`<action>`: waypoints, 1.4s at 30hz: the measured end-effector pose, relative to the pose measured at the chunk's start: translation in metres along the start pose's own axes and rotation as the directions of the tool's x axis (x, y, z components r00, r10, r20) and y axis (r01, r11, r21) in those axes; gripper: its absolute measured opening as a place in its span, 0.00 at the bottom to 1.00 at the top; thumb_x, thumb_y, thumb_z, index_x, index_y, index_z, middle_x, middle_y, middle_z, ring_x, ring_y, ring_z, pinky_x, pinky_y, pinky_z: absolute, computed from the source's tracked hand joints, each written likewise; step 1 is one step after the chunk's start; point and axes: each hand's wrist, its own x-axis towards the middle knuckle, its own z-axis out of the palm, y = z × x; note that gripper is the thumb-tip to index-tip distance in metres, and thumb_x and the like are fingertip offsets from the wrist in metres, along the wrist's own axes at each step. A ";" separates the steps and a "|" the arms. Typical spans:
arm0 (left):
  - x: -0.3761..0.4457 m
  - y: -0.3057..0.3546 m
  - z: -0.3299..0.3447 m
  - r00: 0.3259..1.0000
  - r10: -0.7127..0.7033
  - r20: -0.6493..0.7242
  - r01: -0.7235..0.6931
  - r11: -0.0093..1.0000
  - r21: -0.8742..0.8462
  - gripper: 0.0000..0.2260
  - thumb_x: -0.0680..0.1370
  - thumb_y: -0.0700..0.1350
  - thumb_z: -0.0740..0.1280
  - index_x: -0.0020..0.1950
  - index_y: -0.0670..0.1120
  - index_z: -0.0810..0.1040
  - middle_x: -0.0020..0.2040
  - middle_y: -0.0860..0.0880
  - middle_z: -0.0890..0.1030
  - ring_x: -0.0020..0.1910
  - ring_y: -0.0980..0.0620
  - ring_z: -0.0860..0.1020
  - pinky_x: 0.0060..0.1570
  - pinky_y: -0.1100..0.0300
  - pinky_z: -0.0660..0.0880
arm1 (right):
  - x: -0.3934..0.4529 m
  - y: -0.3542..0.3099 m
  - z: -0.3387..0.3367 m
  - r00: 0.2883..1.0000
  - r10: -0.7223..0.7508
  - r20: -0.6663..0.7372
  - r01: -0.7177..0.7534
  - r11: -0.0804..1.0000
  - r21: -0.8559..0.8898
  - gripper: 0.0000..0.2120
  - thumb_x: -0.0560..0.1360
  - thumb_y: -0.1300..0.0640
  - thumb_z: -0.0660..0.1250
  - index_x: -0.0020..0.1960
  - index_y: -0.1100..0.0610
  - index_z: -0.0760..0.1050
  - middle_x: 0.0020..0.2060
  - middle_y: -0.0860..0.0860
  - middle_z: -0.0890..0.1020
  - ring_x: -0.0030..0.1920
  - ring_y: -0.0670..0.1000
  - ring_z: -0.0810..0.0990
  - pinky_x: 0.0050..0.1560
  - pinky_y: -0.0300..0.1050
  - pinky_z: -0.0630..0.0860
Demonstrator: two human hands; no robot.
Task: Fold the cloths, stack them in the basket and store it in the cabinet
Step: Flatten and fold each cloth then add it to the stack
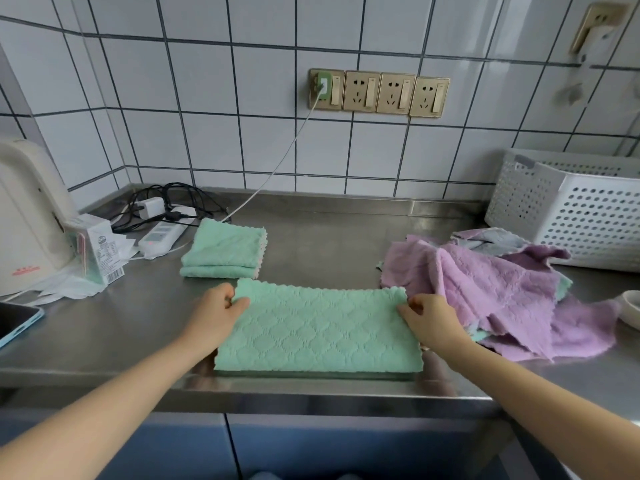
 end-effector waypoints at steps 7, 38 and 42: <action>0.003 -0.002 0.002 0.997 -0.051 -0.062 0.060 0.986 0.156 0.11 0.73 0.44 0.72 0.37 0.39 0.75 0.29 0.46 0.75 0.35 0.45 0.73 0.37 0.54 0.69 | 0.006 -0.003 0.004 1.000 0.014 0.011 -0.012 0.995 -0.103 0.11 0.74 0.60 0.67 0.45 0.70 0.78 0.34 0.58 0.77 0.34 0.53 0.73 0.42 0.50 0.80; -0.093 0.002 -0.026 0.646 0.320 0.693 -0.685 0.644 0.340 0.33 0.72 0.72 0.37 0.74 0.61 0.38 0.75 0.65 0.35 0.71 0.66 0.31 0.72 0.64 0.35 | -0.064 0.035 -0.022 0.540 -0.755 0.373 0.834 0.419 -0.358 0.22 0.82 0.48 0.50 0.57 0.56 0.80 0.54 0.51 0.82 0.50 0.50 0.82 0.47 0.42 0.80; -0.082 -0.002 -0.032 0.649 0.306 0.696 -0.697 0.606 0.384 0.36 0.70 0.73 0.33 0.75 0.59 0.37 0.76 0.62 0.36 0.71 0.66 0.31 0.71 0.64 0.33 | -0.059 0.032 -0.015 0.528 -0.749 0.400 0.835 0.371 -0.406 0.07 0.75 0.60 0.63 0.51 0.57 0.78 0.45 0.51 0.80 0.42 0.53 0.78 0.39 0.49 0.79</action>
